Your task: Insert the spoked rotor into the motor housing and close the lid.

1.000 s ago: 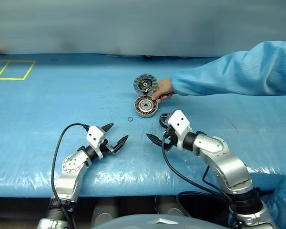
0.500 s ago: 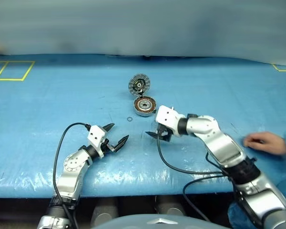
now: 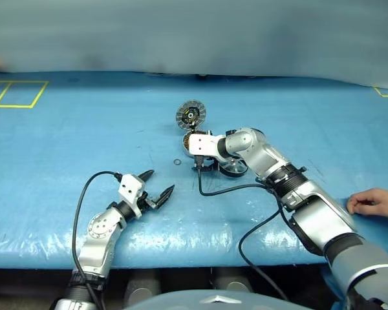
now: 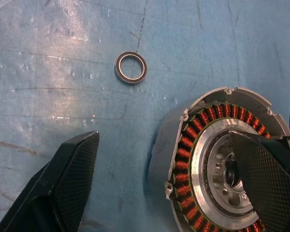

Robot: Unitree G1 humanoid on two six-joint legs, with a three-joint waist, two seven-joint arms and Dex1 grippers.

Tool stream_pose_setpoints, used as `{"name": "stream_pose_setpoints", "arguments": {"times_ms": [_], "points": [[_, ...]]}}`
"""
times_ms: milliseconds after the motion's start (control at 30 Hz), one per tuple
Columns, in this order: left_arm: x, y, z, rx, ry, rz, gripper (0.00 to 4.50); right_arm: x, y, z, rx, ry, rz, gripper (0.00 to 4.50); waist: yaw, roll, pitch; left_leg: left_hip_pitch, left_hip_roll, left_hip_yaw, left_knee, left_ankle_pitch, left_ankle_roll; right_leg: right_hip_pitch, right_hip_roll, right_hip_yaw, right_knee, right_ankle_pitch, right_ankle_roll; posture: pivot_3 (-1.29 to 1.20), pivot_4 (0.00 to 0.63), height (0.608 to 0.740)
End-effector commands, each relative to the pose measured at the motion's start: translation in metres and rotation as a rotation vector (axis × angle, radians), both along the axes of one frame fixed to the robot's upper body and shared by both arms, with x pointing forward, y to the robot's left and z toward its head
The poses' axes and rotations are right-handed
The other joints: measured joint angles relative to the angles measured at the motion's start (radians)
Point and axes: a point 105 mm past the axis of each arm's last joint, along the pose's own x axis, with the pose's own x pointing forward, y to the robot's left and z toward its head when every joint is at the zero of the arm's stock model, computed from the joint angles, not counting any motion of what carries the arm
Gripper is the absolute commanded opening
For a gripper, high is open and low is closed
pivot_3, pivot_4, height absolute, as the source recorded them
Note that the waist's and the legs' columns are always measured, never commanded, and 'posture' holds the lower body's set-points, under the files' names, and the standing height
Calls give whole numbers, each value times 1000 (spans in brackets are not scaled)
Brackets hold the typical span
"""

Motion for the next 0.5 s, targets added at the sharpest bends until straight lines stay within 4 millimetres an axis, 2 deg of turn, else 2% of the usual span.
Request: {"name": "stream_pose_setpoints", "arguments": {"times_ms": [33,233,500], "points": [[-3,1,6,-3,-29,3,4500,9,-4,8,-6,-32,-7,4483,0,0,0,0,0,0,0,0,0,0,0,0,0,0,0,0,150,740],[-3,2,6,1,-28,6,4500,9,-8,16,31,-20,-8,4483,0,0,0,0,0,0,0,0,0,0,0,0,0,0,0,0,150,740],[0,-1,6,-2,-28,-3,4500,7,-10,16,36,-21,-11,4483,0,0,0,0,0,0,0,0,0,0,0,0,1,0,0,0,150,740]]}}
